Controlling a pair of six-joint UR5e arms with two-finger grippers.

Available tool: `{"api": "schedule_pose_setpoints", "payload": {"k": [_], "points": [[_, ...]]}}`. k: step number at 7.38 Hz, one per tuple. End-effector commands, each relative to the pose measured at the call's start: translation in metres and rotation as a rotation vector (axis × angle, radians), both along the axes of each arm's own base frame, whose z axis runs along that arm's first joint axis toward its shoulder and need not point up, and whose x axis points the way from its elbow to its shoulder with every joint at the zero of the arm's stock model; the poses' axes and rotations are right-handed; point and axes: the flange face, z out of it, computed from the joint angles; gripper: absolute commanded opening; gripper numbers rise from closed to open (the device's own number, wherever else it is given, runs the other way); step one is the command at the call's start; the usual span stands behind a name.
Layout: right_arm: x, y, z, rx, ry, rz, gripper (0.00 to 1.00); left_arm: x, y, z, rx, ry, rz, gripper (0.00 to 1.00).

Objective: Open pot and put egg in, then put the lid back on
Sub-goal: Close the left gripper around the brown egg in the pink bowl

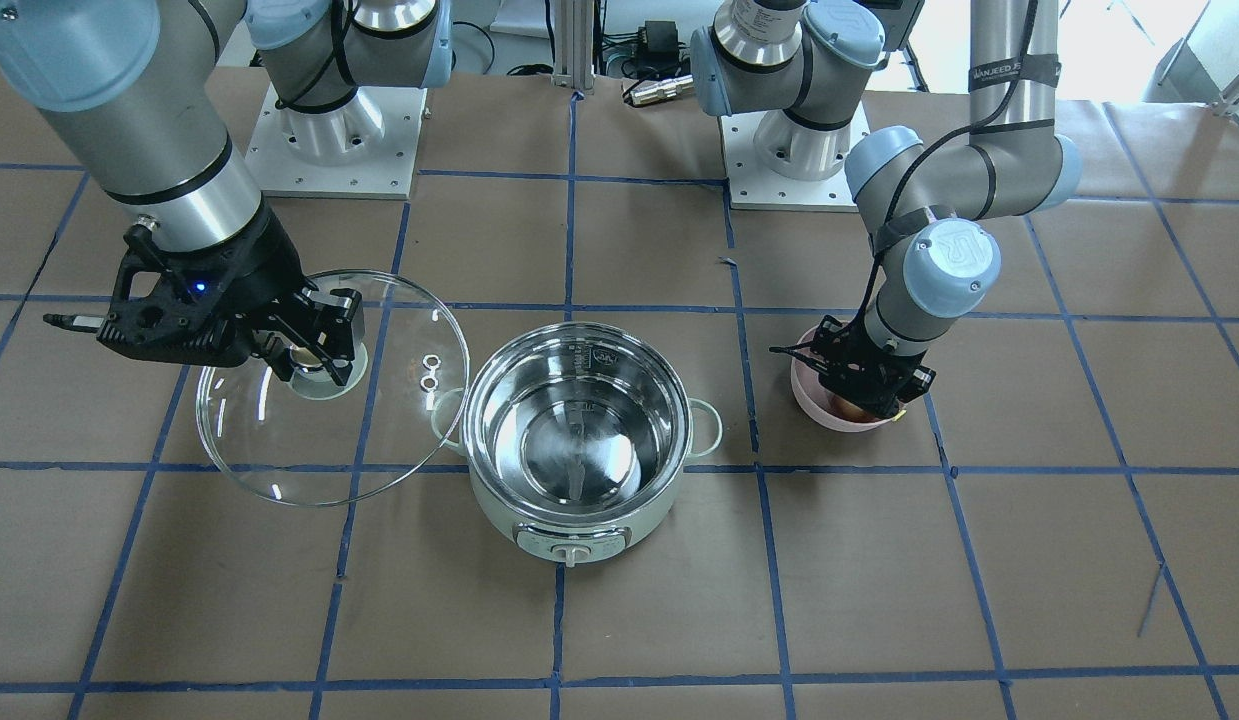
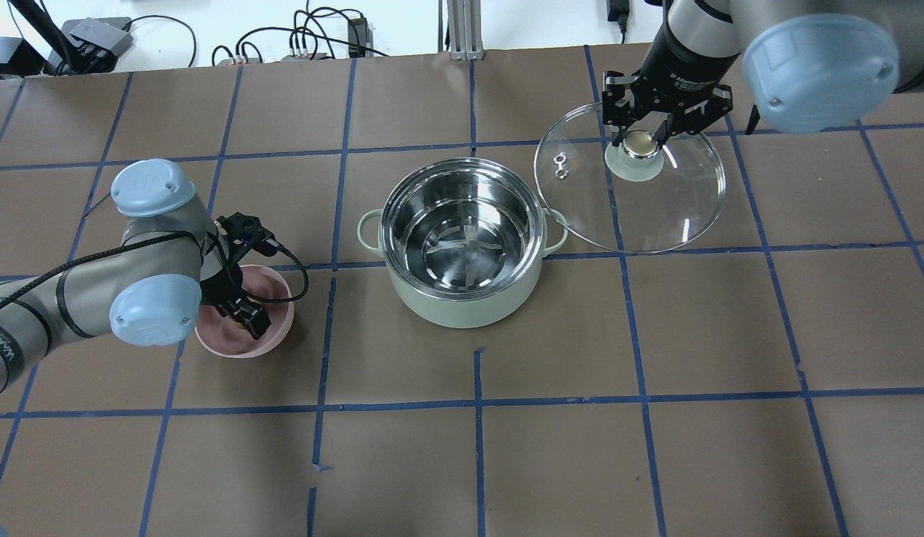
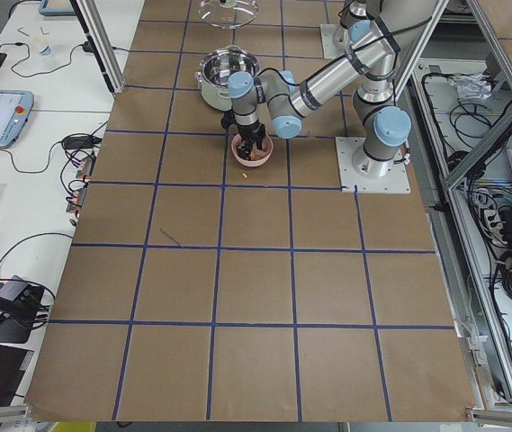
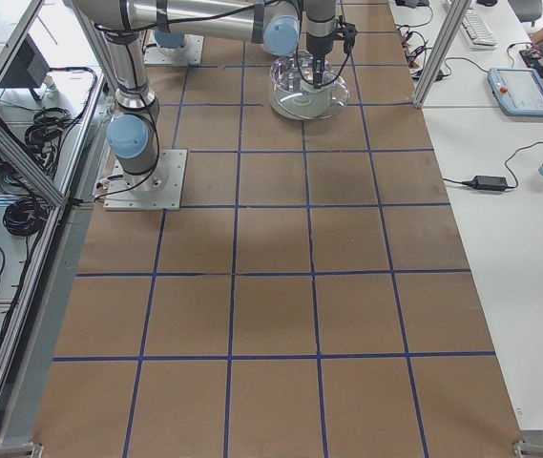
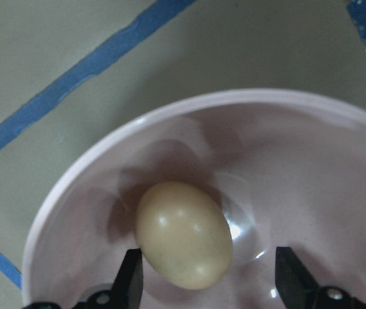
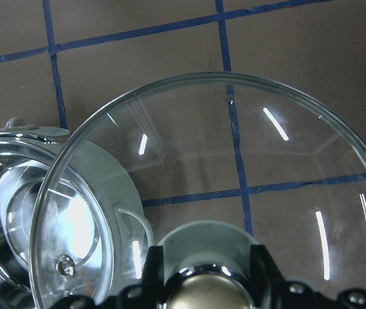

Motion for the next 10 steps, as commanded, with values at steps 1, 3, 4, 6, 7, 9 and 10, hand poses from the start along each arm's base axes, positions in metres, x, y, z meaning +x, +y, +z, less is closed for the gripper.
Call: {"api": "schedule_pose_setpoints", "payload": {"k": [1,3,4,6,7,9,10], "points": [[0.0000,-0.0002,0.0006,-0.001,0.000,0.000,0.33,0.0002,0.0001,0.0000,0.002,-0.001,-0.003,0.76],[0.0000,0.0002,-0.0003,0.002,0.000,0.000,0.33,-0.0003,0.0024,-0.0014,0.033,0.005,-0.002,0.78],[0.0000,0.0002,-0.0003,0.002,0.000,0.000,0.33,-0.0001,0.0012,-0.0008,0.035,0.006,-0.002,0.78],[0.0008,0.0004,-0.0003,0.002,0.000,0.001,0.33,-0.0002,0.0012,-0.0001,0.033,0.007,0.000,0.78],[0.0000,0.0002,-0.0003,0.002,0.000,0.000,0.33,-0.0002,0.0010,0.0000,0.031,0.006,0.001,0.78],[0.0003,0.0004,-0.0010,0.003,-0.003,0.000,0.33,-0.0004,0.0015,-0.0006,0.032,0.007,0.008,0.78],[0.0003,0.0004,-0.0010,0.003,-0.003,0.000,0.33,-0.0006,0.0021,-0.0011,0.034,0.007,0.006,0.78]]}}
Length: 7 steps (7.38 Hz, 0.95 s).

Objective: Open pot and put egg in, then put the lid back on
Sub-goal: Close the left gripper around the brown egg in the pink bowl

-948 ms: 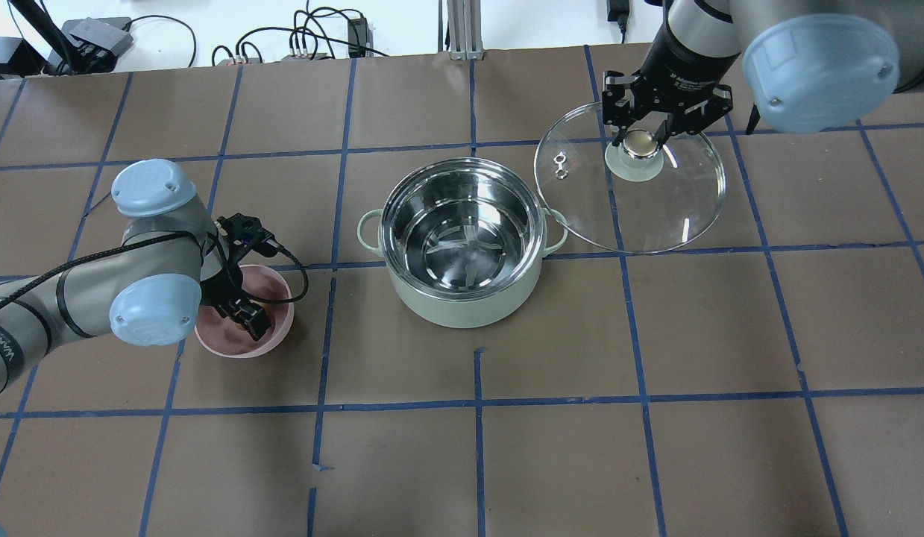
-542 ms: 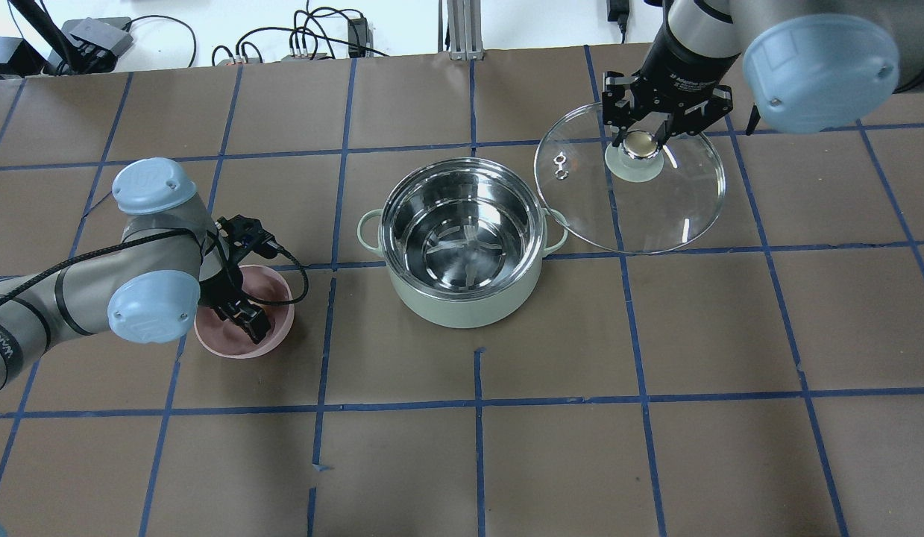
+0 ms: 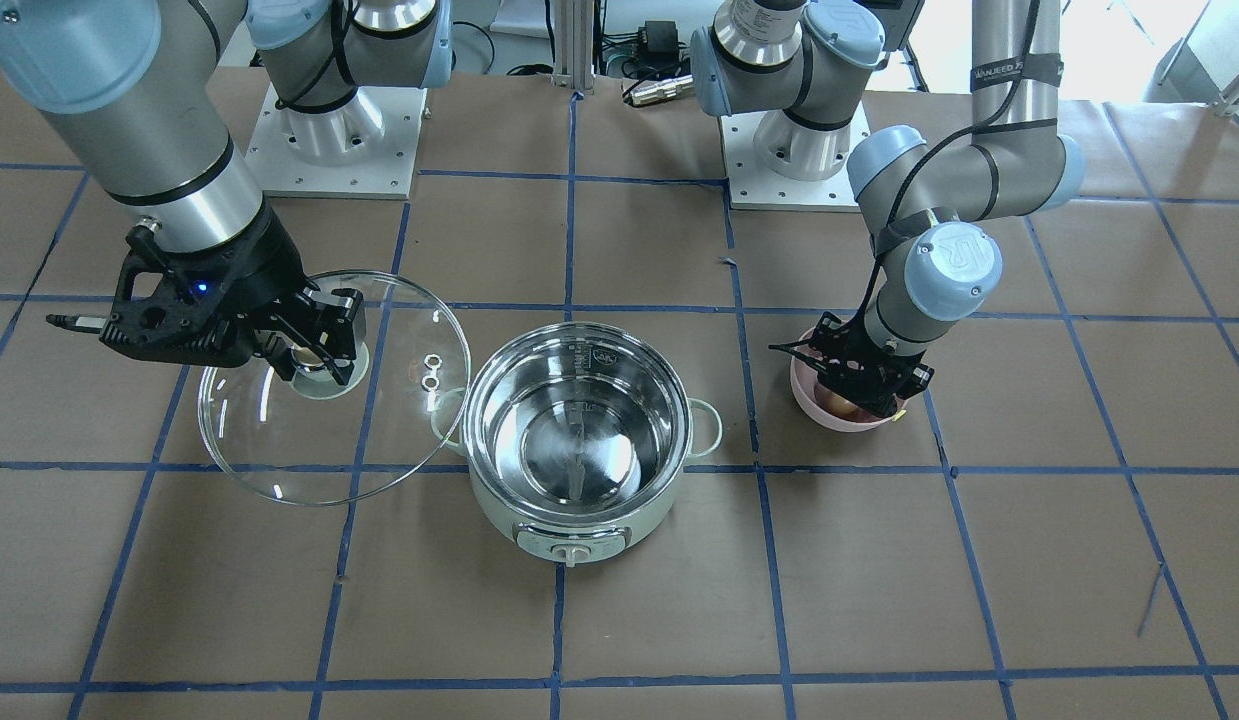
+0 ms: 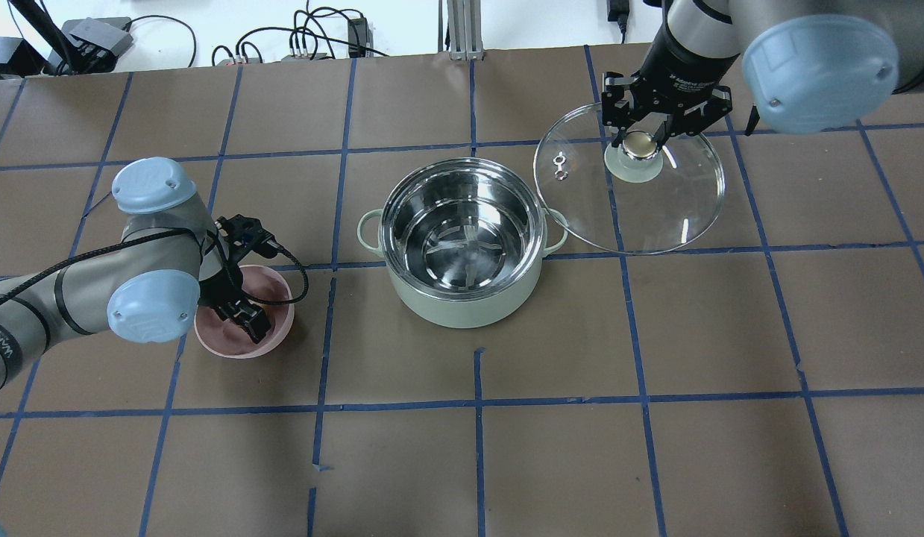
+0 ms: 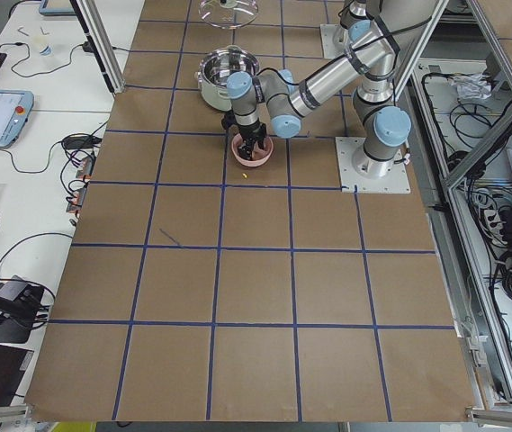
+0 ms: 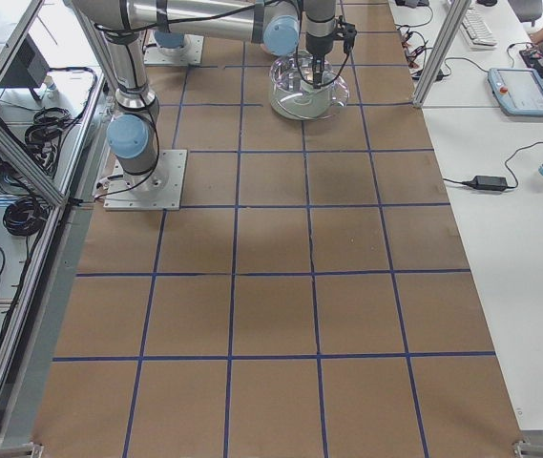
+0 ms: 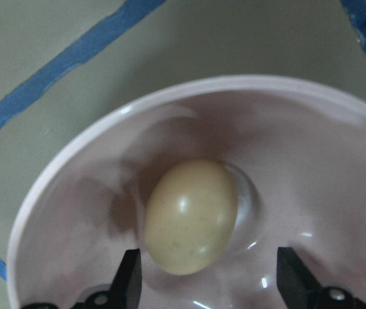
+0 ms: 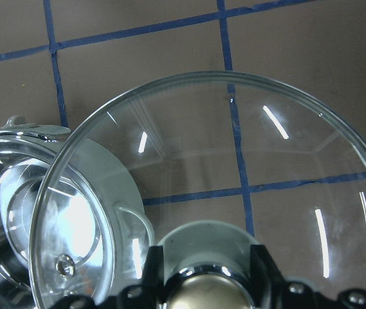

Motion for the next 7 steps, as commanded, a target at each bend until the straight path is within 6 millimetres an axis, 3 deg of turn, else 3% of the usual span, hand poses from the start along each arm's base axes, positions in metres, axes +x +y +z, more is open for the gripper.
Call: {"api": "schedule_pose_setpoints", "payload": {"k": [1,7], "points": [[-0.0003,0.0000,-0.0001,0.000,0.000,-0.001,0.33,-0.0006,0.0001,0.0002,-0.008,0.003,0.002,0.78],[-0.0003,-0.0002,0.0000,-0.001,-0.001,-0.001,0.33,-0.0070,-0.0089,0.0095,-0.125,0.043,-0.007,0.78]]}}
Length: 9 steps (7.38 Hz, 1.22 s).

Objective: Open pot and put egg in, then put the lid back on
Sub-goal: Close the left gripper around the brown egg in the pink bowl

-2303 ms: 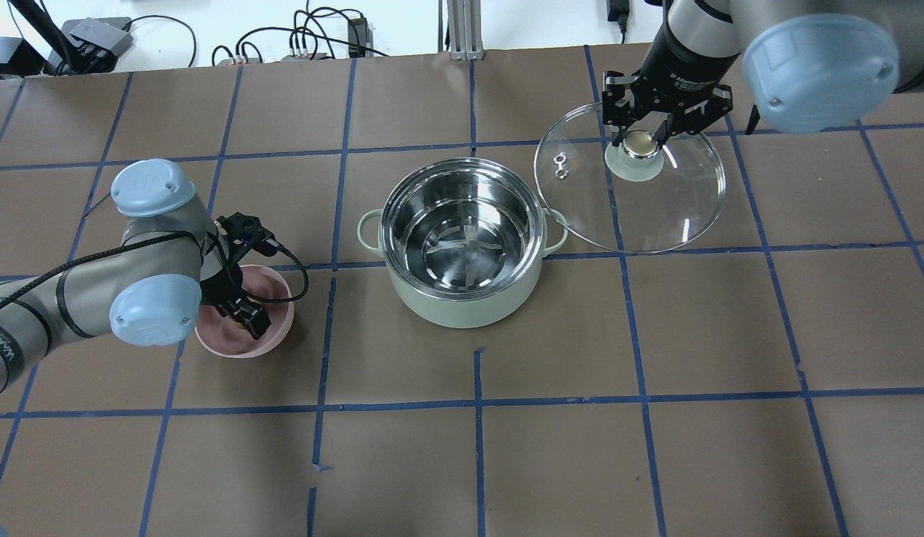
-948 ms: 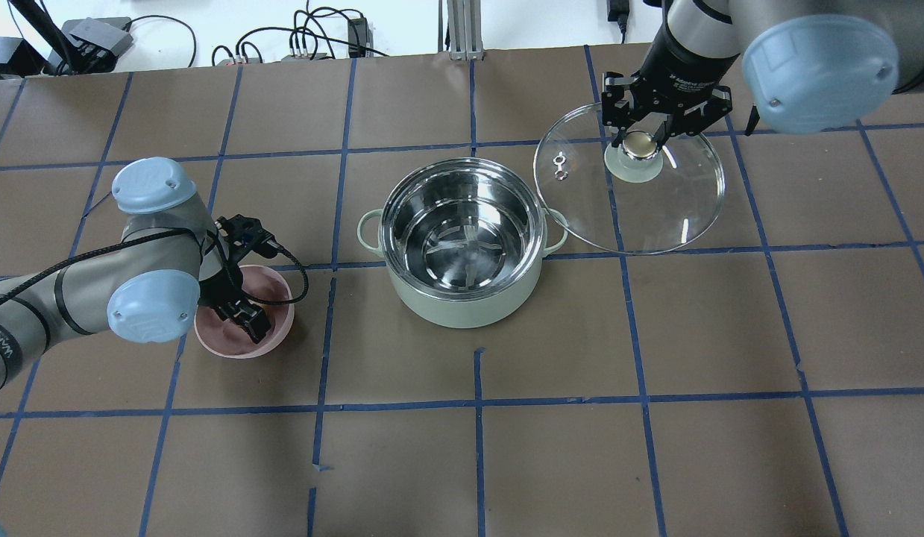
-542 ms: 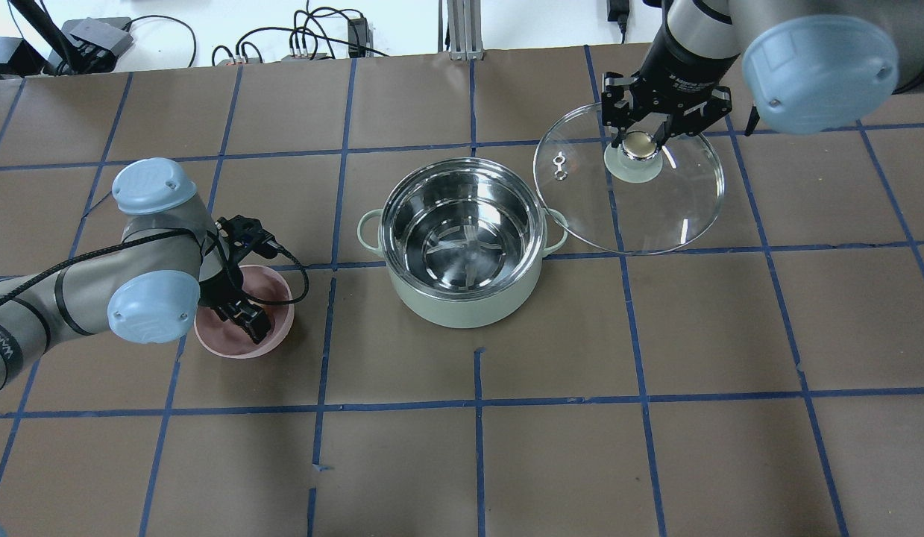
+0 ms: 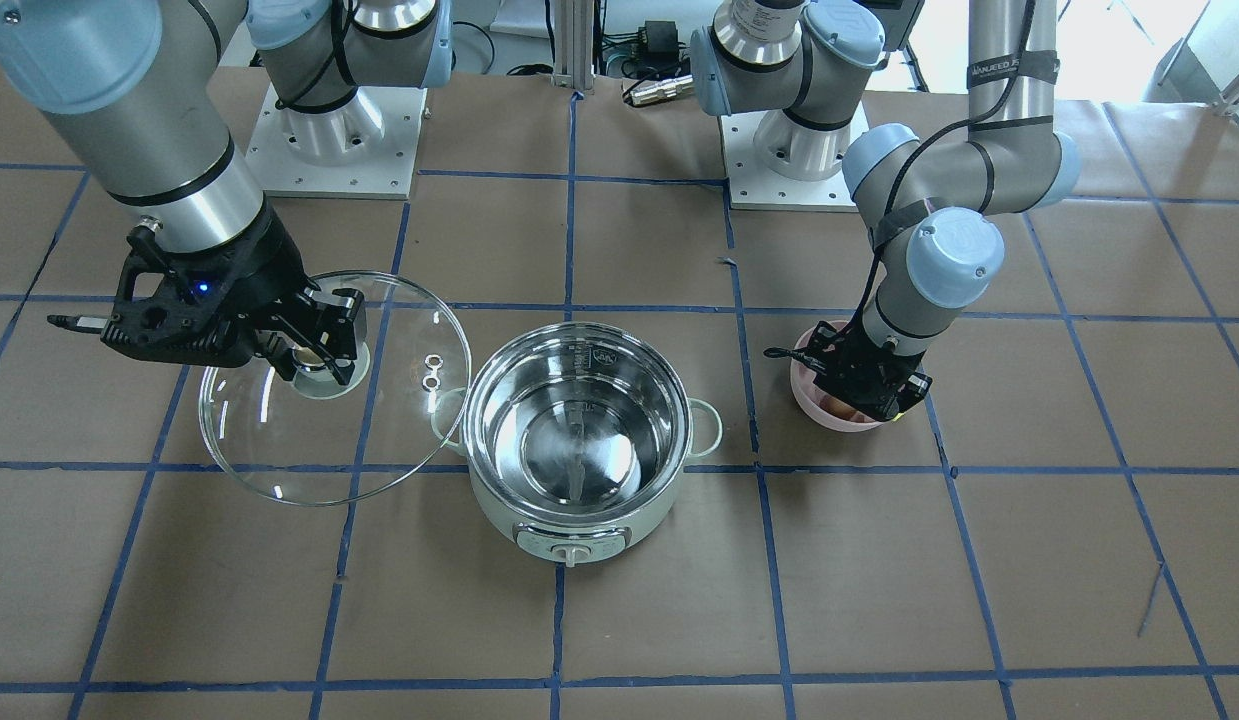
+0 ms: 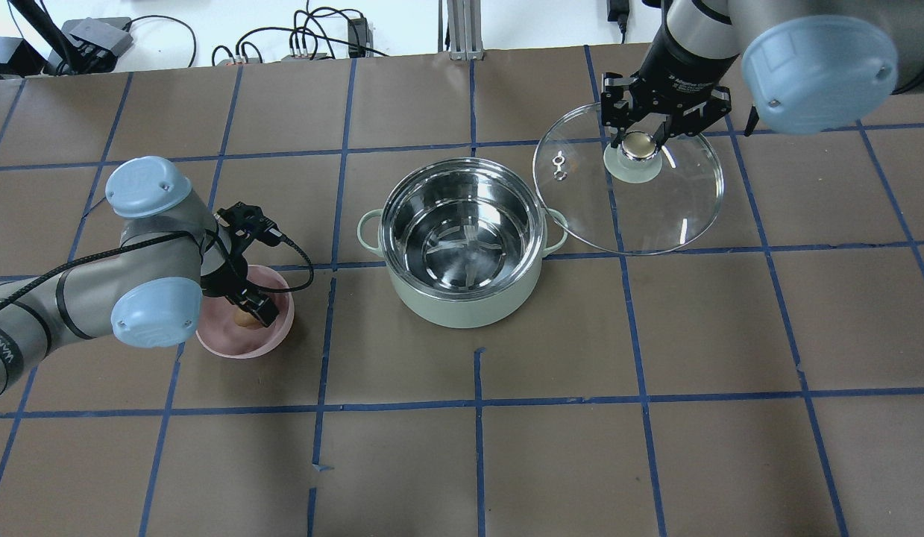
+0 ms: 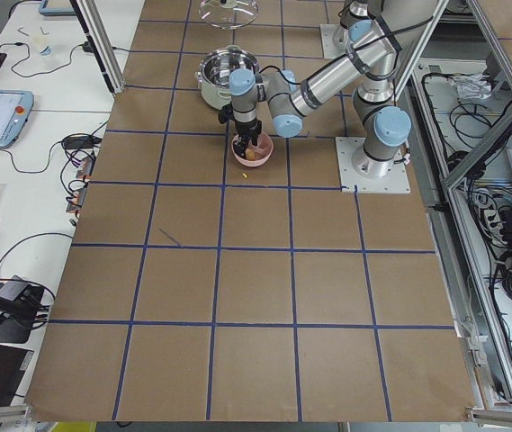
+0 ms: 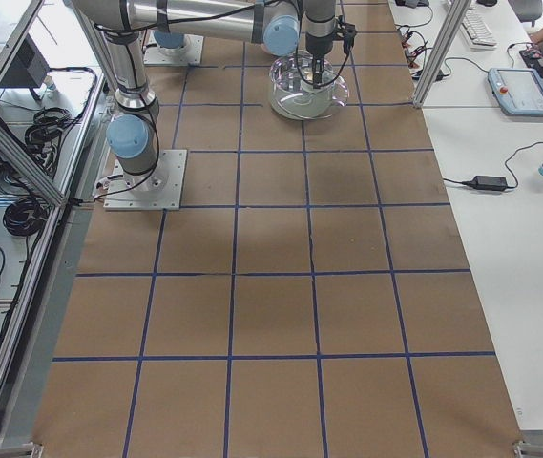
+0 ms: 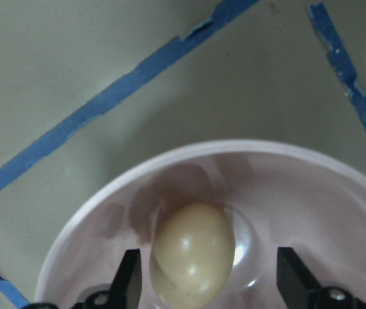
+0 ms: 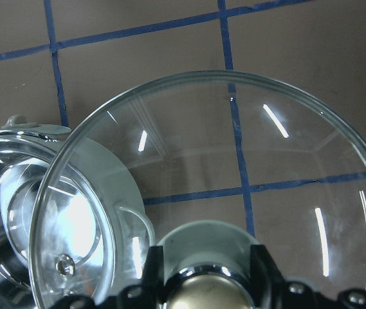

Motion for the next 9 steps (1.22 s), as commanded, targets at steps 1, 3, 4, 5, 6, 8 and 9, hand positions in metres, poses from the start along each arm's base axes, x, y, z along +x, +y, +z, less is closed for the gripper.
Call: {"api": "schedule_pose_setpoints", "payload": {"k": [1,3,4,5,6,8,9], "points": [[0.000,0.000,0.000,-0.001,0.000,0.000,0.33,0.001,-0.001,-0.001,-0.002,0.001,0.002,0.73],[-0.001,0.000,0.000,-0.001,0.000,-0.001,0.33,0.000,0.000,-0.005,0.008,0.000,0.000,0.74],[-0.001,0.000,0.000,-0.001,0.000,-0.001,0.33,0.000,0.001,-0.007,0.015,-0.002,0.000,0.74],[-0.001,0.000,0.000,-0.001,-0.002,-0.001,0.33,0.001,0.001,-0.009,0.020,-0.004,0.000,0.74],[-0.001,0.000,0.000,0.000,-0.002,-0.001,0.33,0.001,0.001,-0.013,0.030,-0.002,0.003,0.74],[-0.001,0.000,0.000,-0.001,-0.002,-0.001,0.33,0.000,0.001,-0.017,0.037,0.004,0.003,0.74],[-0.002,-0.001,0.000,0.000,-0.002,-0.004,0.33,0.001,0.001,-0.017,0.038,0.007,0.008,0.74]]}}
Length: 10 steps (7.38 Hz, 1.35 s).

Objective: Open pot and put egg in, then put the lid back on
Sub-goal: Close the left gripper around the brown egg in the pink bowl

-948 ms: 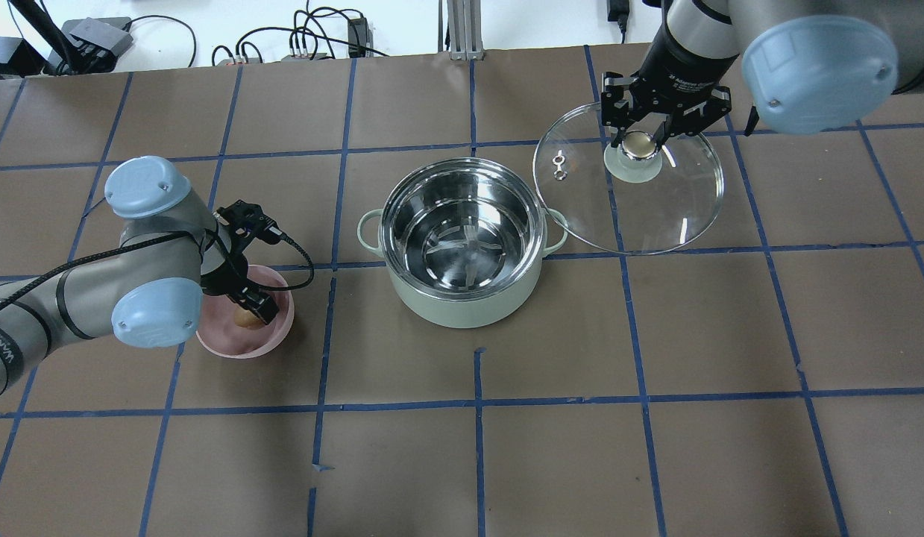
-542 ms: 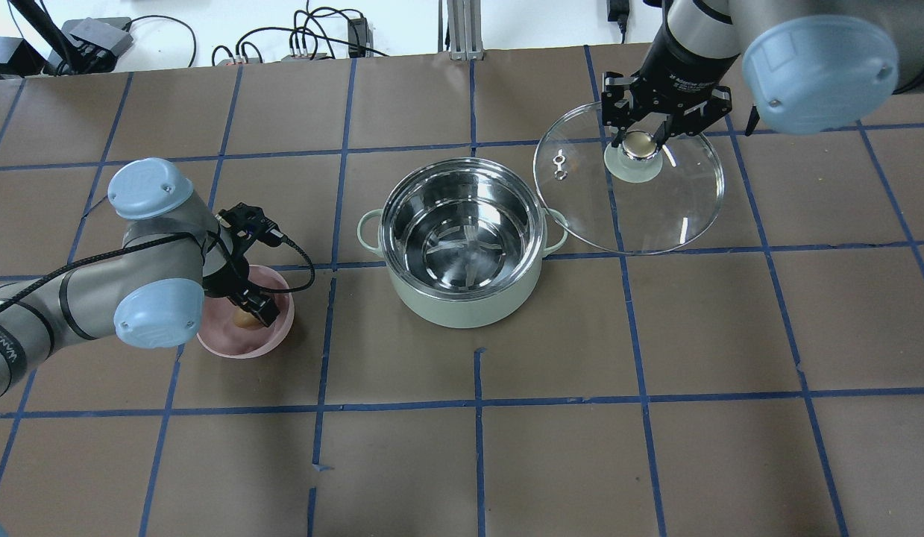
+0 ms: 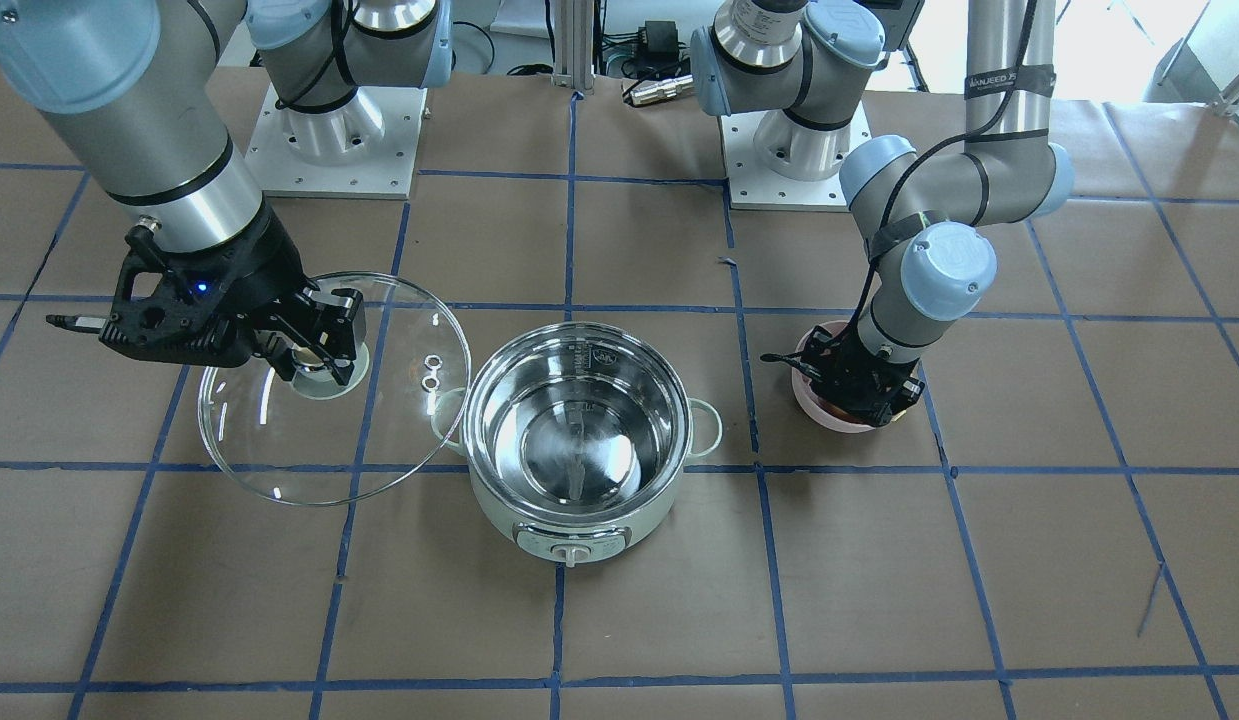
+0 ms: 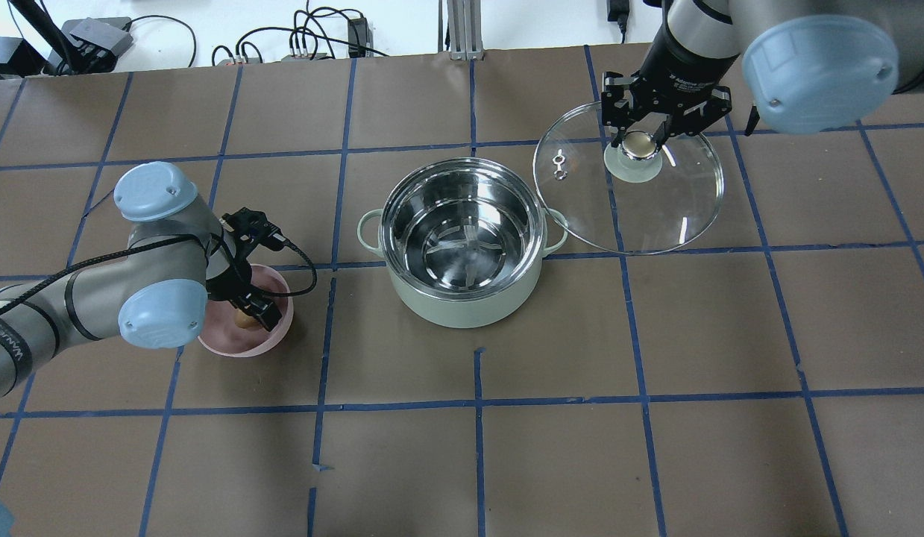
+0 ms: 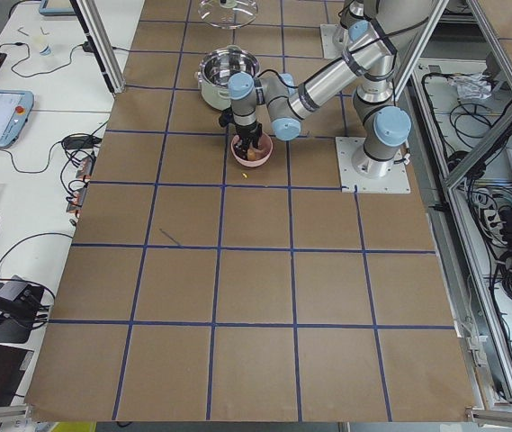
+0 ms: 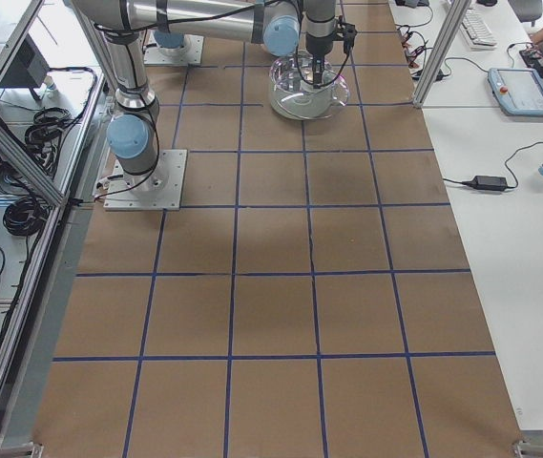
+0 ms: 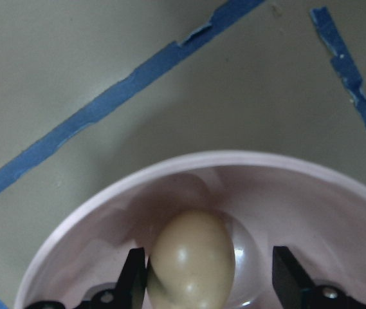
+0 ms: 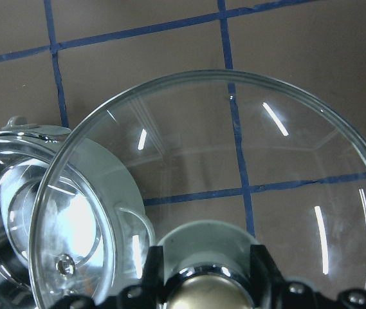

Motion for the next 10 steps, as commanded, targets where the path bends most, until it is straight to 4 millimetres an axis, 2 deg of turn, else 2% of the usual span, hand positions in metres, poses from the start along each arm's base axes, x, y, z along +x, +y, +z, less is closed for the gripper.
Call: {"api": "schedule_pose_setpoints", "payload": {"k": [1,3,5,6,8,10], "points": [[-0.0012,-0.0006,0.0008,-0.002,0.000,-0.002,0.33,-0.0009,0.0005,-0.0045,0.009,0.007,0.004,0.73],[-0.0003,-0.0001,0.0001,0.000,0.000,-0.001,0.33,-0.0002,0.0004,-0.0059,0.012,0.008,0.005,0.70],[0.0005,0.0002,-0.0005,0.000,0.000,0.001,0.33,-0.0006,-0.0001,-0.0054,0.011,0.006,0.004,0.37],[0.0007,-0.0002,0.0010,-0.003,-0.002,0.001,0.33,-0.0006,-0.0001,-0.0054,0.011,0.006,0.005,0.26],[-0.0003,-0.0001,0.0001,0.000,0.000,-0.001,0.33,-0.0005,-0.0001,-0.0054,0.011,0.004,0.005,0.13],[-0.0003,-0.0005,0.0010,-0.003,0.000,-0.001,0.33,0.0004,-0.0034,-0.0008,0.001,0.001,0.006,0.05]]}}
